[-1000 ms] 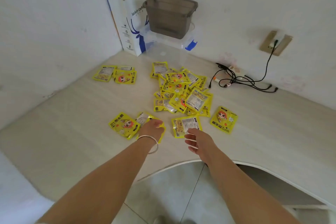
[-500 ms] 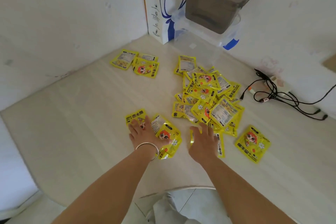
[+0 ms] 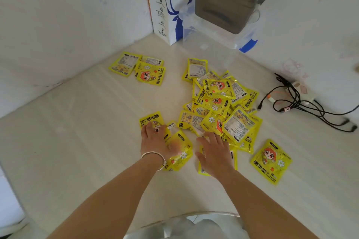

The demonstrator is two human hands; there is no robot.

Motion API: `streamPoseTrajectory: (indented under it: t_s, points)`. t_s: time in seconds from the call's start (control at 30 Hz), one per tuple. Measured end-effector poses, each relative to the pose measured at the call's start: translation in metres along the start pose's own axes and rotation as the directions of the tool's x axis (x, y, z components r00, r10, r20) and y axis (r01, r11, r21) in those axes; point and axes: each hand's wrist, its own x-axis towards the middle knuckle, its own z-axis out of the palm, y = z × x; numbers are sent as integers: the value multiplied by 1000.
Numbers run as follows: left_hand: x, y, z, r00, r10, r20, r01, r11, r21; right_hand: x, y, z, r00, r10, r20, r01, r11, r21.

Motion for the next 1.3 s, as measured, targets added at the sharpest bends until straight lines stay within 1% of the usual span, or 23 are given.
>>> streamPoseTrajectory:
  t_s: [0.07,0.23,0.33,0.4,0.43,0.5,0.53,0.63,0.7,0.73,0.77,0.8,0.87,0.9,0.93,1.0,1.03,1.07,1.13,1.17,1.2,1.23,1.3]
  points:
    - [4,1,-4,1000,17,4,-17,1000,23,-8,12,-3,1000,6,-3,-6,1000,-4]
    - [8,6,-10,997,78,24,-80,991,102,-26,38,-3,990,28,141,-19,998,-64]
    - [10,8,-12,996,81,36,-86,983,161,-28,35,-1,987,69,142,-61,996,-58]
    - [11,10,-14,996,86,34,-91,978,187,-26,30,1,977,161,137,-164,986,13]
    - [10,11,-15,995,93,32,-97,976,193,-24,27,2,964,217,157,-232,969,84]
    - [8,13,-15,993,115,22,-117,976,183,-20,22,2,917,308,253,-365,904,222]
    - [6,14,-16,992,122,18,-124,979,165,-19,20,2,893,336,301,-413,877,245]
    - [0,16,-15,988,152,-16,-148,980,136,-13,16,-1,856,385,343,-486,826,286]
    - [-4,11,-14,983,173,-57,-166,979,121,-8,11,-2,858,378,348,-501,767,400]
    - [-5,8,-14,983,169,-76,-163,983,88,-6,7,-4,859,378,345,-507,720,473]
    - [-5,3,-16,984,156,-86,-152,987,44,-3,3,-6,851,394,348,-525,644,556]
    - [-5,-1,-18,986,140,-89,-140,990,-1,-1,-2,-7,841,408,357,-536,528,659]
    - [-6,-8,-21,989,123,-81,-129,989,-74,3,-12,-8,823,412,392,-503,206,839]
    - [-6,-9,-22,990,117,-85,-126,985,-117,4,-17,-9,818,397,415,-479,72,875]
    - [-7,-10,-23,990,104,-93,-119,978,-172,5,-21,-11,820,378,429,-457,-20,889]
    - [-9,-9,-23,993,65,-103,-91,957,-276,9,-29,-12,818,369,441,-426,-126,896]
    - [-11,-9,-21,994,50,-95,-77,946,-315,11,-33,-11,809,388,441,-423,-137,896]
    - [-12,-10,-20,995,53,-80,-79,929,-361,14,-38,-11,792,425,438,-434,-112,894]
    - [-19,-12,-15,993,115,-16,-108,873,-475,19,-46,-10,728,538,425,-537,61,841]
    - [-24,-13,-10,989,145,23,-114,858,-500,19,-51,-10,685,593,423,-618,165,769]
    - [-27,-12,-6,985,165,50,-116,849,-515,18,-57,-10,644,634,428,-686,231,690]
    - [-32,-9,-2,985,159,71,-96,835,-541,17,-63,-10,615,649,448,-722,236,650]
    - [-37,0,3,988,120,102,-31,783,-621,16,-76,-10,594,641,486,-731,178,658]
